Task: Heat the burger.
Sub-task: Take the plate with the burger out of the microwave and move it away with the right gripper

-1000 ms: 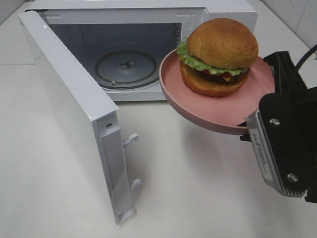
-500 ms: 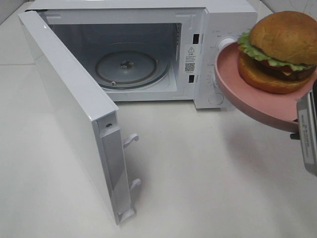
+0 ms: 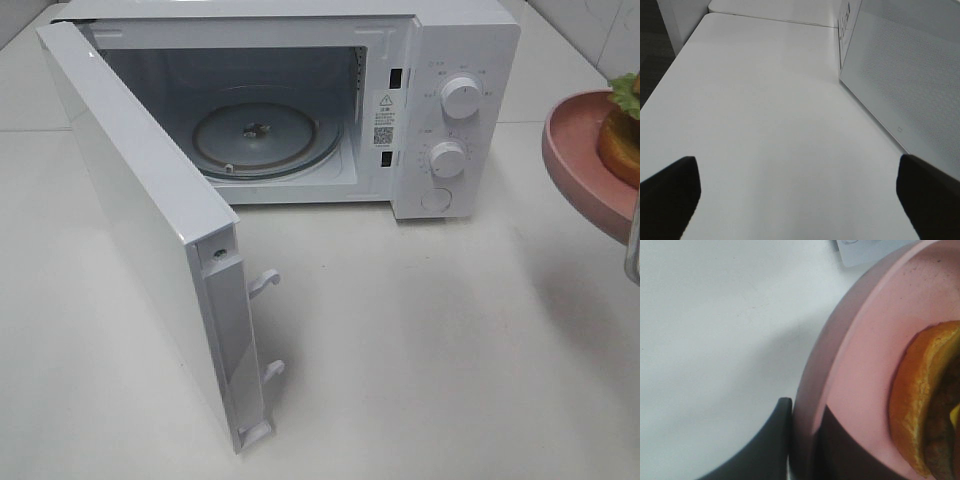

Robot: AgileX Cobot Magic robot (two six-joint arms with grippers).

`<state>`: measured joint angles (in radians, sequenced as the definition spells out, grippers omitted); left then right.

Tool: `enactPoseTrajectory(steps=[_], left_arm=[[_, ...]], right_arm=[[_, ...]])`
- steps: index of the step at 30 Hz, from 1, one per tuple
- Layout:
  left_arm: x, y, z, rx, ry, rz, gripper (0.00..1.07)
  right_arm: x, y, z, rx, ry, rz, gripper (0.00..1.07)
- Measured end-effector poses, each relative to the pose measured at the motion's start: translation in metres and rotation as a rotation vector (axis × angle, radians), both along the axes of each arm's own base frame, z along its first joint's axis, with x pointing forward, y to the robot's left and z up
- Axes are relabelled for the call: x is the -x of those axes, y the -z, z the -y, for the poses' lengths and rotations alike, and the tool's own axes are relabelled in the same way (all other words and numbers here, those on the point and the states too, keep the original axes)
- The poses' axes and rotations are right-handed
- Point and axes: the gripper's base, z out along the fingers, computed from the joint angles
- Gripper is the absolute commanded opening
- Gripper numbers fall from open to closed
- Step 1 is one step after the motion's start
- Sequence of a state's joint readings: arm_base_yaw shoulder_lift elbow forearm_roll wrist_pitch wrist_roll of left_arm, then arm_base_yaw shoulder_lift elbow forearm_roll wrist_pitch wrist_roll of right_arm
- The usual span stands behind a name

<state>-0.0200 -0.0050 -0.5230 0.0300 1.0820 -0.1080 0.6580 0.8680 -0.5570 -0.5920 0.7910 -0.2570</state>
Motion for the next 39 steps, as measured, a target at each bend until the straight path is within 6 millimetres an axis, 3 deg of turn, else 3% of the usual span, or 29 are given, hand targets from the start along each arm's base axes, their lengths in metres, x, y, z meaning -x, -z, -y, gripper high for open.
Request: enactPoseTrajectory(steps=[5, 21, 39], left_arm=[[0.000, 0.000, 0.000, 0.000, 0.000, 0.000, 1.00], [0.000, 0.000, 0.000, 0.000, 0.000, 0.000, 1.00], [0.000, 0.000, 0.000, 0.000, 0.000, 0.000, 1.00]], right_arm=[[0.002, 0.002, 0.005, -0.054, 0.140, -0.031, 0.00], [0.000, 0.006, 0.010, -0.103, 0.345, -0.042, 0.00], [-0.036, 0.050, -0.006, -0.113, 0.720, -0.055, 0.00]])
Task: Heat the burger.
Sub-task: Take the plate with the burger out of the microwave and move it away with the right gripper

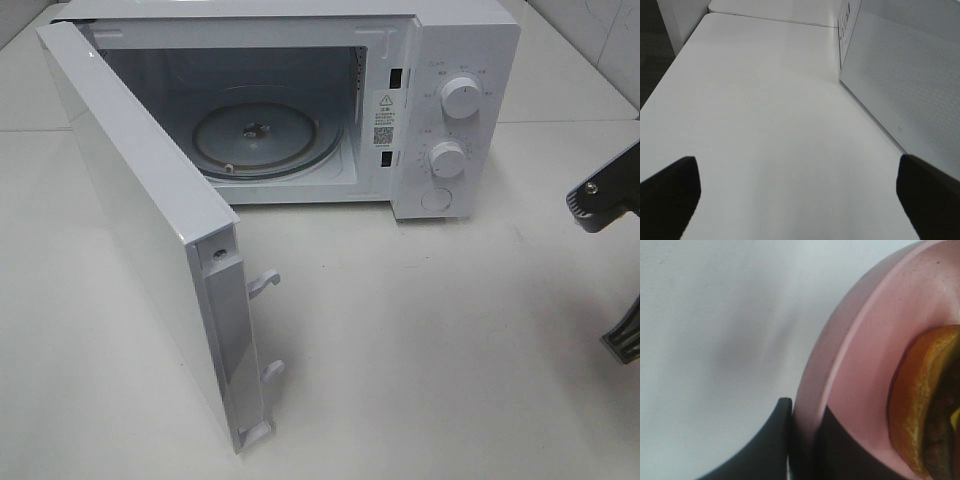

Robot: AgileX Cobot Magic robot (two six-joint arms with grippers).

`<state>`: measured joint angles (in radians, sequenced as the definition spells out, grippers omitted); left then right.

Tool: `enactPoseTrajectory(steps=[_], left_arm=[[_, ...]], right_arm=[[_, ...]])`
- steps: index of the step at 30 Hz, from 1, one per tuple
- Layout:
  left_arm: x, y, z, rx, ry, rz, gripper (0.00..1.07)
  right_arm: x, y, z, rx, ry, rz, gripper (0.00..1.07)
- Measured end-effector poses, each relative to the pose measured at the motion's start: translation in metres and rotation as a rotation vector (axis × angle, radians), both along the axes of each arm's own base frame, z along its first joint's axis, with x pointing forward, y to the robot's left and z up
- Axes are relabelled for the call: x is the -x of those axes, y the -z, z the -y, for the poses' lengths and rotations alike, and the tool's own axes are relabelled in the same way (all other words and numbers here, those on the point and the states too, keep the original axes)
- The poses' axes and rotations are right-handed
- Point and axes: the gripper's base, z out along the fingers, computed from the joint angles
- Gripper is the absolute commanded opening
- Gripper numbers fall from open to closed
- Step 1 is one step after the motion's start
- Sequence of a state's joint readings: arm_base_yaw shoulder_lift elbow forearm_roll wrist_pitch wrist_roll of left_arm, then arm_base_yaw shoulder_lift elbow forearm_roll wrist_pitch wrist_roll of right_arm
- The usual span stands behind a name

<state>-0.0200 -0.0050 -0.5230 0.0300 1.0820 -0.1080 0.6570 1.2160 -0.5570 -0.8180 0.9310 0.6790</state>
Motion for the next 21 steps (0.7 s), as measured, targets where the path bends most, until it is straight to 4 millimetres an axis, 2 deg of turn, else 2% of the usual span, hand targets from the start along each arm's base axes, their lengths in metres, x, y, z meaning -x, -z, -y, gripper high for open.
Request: enactPoseTrajectory(steps=[7, 21], left_arm=[[0.000, 0.000, 0.000, 0.000, 0.000, 0.000, 1.00], [0.000, 0.000, 0.000, 0.000, 0.000, 0.000, 1.00]], right_arm=[[-0.014, 0.017, 0.002, -0.002, 0.103, -0.006, 0.00], [-0.044, 0.062, 0.030, -0.043, 0.268, -0.096, 0.00]])
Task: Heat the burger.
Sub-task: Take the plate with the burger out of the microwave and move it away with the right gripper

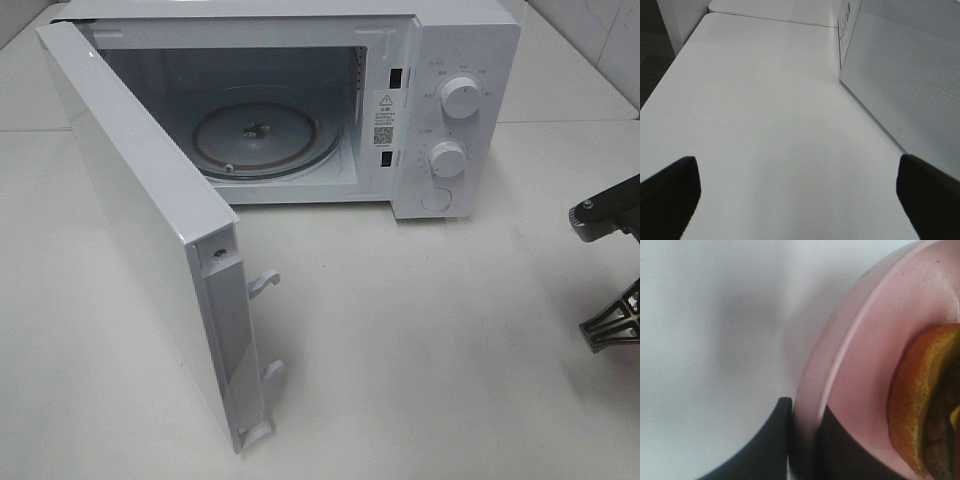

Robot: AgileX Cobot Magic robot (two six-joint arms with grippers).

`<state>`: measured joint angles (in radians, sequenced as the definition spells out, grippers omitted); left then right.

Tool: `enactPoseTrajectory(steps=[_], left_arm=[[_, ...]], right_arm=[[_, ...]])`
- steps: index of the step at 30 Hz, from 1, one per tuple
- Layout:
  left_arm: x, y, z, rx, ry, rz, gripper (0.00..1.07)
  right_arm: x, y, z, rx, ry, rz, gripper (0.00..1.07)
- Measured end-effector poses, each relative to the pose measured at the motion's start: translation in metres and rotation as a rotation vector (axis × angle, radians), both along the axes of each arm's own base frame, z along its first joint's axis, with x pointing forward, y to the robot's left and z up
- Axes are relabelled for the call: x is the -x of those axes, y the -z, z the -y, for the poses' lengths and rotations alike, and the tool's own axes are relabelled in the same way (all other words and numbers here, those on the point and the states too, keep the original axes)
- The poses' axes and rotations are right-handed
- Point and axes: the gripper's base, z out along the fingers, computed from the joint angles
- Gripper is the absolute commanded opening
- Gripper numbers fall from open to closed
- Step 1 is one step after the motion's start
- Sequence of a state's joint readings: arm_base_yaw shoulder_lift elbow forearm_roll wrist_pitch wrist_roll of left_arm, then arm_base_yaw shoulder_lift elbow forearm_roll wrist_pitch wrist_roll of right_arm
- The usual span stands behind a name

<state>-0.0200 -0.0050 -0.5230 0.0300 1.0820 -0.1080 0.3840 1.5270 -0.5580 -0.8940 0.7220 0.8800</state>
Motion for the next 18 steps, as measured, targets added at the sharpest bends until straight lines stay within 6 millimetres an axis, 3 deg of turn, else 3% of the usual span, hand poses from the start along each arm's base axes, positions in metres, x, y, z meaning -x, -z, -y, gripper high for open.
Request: enactPoseTrajectory(steps=[7, 18], left_arm=[[0.000, 0.000, 0.000, 0.000, 0.000, 0.000, 1.00], [0.000, 0.000, 0.000, 0.000, 0.000, 0.000, 1.00]], right_arm=[[-0.009, 0.030, 0.010, -0.010, 0.032, -0.082, 0.01], [-0.012, 0.051, 0.009, 0.000, 0.017, -0.132, 0.04]])
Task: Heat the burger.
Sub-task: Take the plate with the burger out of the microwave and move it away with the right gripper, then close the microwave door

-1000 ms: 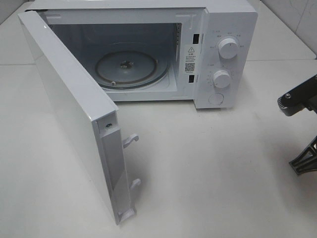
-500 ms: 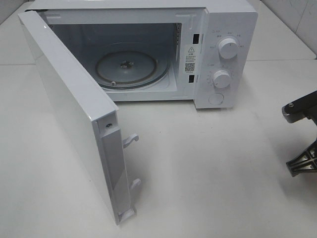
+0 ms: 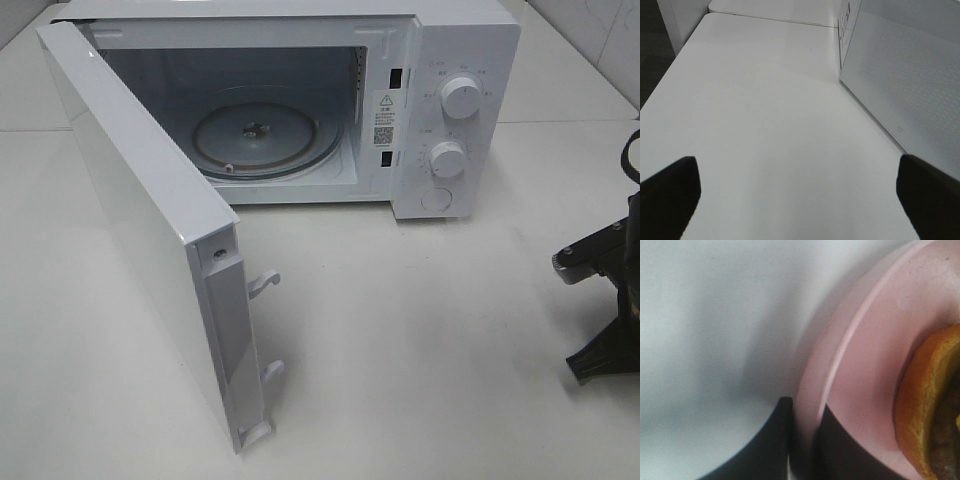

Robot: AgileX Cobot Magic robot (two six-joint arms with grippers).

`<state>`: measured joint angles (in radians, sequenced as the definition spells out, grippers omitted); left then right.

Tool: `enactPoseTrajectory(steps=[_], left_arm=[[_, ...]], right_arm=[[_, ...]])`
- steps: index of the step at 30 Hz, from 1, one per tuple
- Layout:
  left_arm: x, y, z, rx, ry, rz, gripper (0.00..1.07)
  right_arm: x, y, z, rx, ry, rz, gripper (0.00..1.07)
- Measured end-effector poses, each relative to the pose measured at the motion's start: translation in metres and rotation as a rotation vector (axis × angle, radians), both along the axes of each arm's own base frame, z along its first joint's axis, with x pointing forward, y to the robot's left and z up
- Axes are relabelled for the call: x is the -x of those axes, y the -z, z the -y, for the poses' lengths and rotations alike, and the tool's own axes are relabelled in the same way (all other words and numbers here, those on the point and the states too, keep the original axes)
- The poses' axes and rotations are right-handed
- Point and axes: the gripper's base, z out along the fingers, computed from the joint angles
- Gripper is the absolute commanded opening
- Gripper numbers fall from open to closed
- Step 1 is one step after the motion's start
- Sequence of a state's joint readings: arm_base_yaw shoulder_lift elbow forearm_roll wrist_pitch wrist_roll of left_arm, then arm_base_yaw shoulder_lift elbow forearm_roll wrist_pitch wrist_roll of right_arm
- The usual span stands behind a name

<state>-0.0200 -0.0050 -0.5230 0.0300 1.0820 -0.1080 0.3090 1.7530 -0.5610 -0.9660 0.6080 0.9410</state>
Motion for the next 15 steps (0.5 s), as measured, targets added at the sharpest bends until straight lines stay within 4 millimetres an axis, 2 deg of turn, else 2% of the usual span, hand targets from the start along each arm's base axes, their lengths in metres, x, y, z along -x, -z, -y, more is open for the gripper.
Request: enactPoseTrajectory(steps=[2, 4, 7, 9, 10, 11, 12, 15], left_arm=[[0.000, 0.000, 0.000, 0.000, 0.000, 0.000, 1.00], [0.000, 0.000, 0.000, 0.000, 0.000, 0.000, 1.00], [0.000, 0.000, 0.000, 0.000, 0.000, 0.000, 1.00], [0.000, 0.000, 0.000, 0.000, 0.000, 0.000, 1.00], [0.000, 0.000, 0.000, 0.000, 0.000, 0.000, 1.00], [0.000, 0.000, 0.000, 0.000, 0.000, 0.000, 1.00], [0.000, 0.000, 0.000, 0.000, 0.000, 0.000, 1.00], [0.000, 0.000, 0.000, 0.000, 0.000, 0.000, 1.00]], right_arm=[[0.000, 0.001, 0.000, 0.001, 0.002, 0.000, 0.06], [0.000, 0.001, 0.000, -0.001, 0.010, 0.004, 0.14], [-0.001, 0.001, 0.000, -0.003, 0.015, 0.005, 0.18], [0.000, -0.006, -0.001, -0.021, 0.041, 0.031, 0.38], [0.000, -0.006, -0.001, -0.021, 0.041, 0.031, 0.38], [0.000, -0.010, 0.000, -0.026, 0.048, 0.044, 0.44], [0.001, -0.018, 0.000, -0.037, 0.059, 0.073, 0.55], [0.002, -0.023, 0.000, -0.045, 0.062, 0.088, 0.61]])
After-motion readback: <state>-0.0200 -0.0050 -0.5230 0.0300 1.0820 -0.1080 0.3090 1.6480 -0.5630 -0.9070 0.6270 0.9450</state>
